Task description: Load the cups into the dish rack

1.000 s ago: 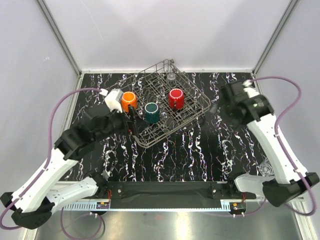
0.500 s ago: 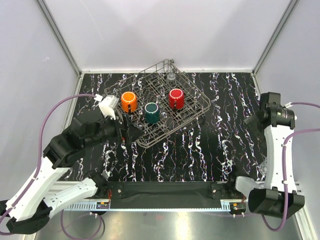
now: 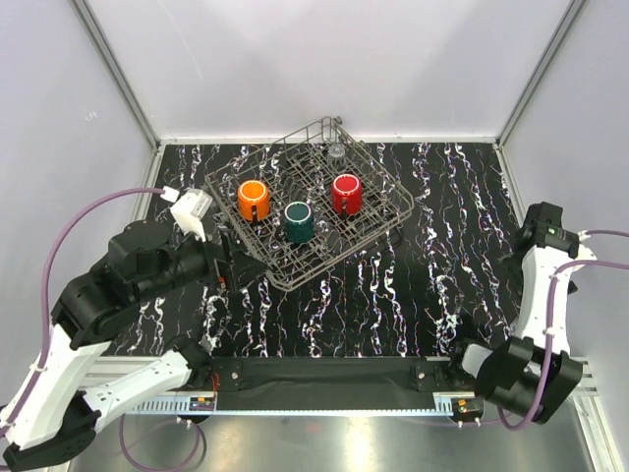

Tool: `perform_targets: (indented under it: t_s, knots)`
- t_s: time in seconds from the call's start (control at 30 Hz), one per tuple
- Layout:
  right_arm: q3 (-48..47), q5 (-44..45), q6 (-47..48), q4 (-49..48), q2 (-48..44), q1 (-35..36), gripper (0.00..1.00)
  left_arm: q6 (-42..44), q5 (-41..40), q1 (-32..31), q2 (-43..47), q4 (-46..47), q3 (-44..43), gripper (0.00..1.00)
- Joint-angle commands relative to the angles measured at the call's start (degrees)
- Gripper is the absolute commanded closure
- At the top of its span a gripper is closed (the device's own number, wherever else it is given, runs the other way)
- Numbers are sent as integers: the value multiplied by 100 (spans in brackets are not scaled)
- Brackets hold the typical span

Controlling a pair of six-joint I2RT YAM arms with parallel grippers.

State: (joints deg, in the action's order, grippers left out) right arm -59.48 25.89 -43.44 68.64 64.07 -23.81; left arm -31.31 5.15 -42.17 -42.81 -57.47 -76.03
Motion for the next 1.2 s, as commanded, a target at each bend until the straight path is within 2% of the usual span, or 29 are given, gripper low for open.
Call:
perform_targets:
  t_s: [0.0, 0.23, 1.03, 1.13, 1.17]
  knots:
    - [77, 127, 46, -536, 210, -316, 14, 292, -172, -1, 18, -185, -351, 6]
    - [314, 66, 222, -1098, 623, -844, 14, 476, -383, 7, 9, -370, -562, 4]
    - [956, -400, -112, -1424, 835, -1222, 45, 793, -357, 7, -254, -537, -816, 1]
    - [983, -488, -138, -1441, 800, -1222, 57, 811, -304, 7, -307, -537, -1010, 1]
    - [983, -514, -138, -1441, 800, -1222, 68, 802, -286, -1, -333, -519, -1063, 1]
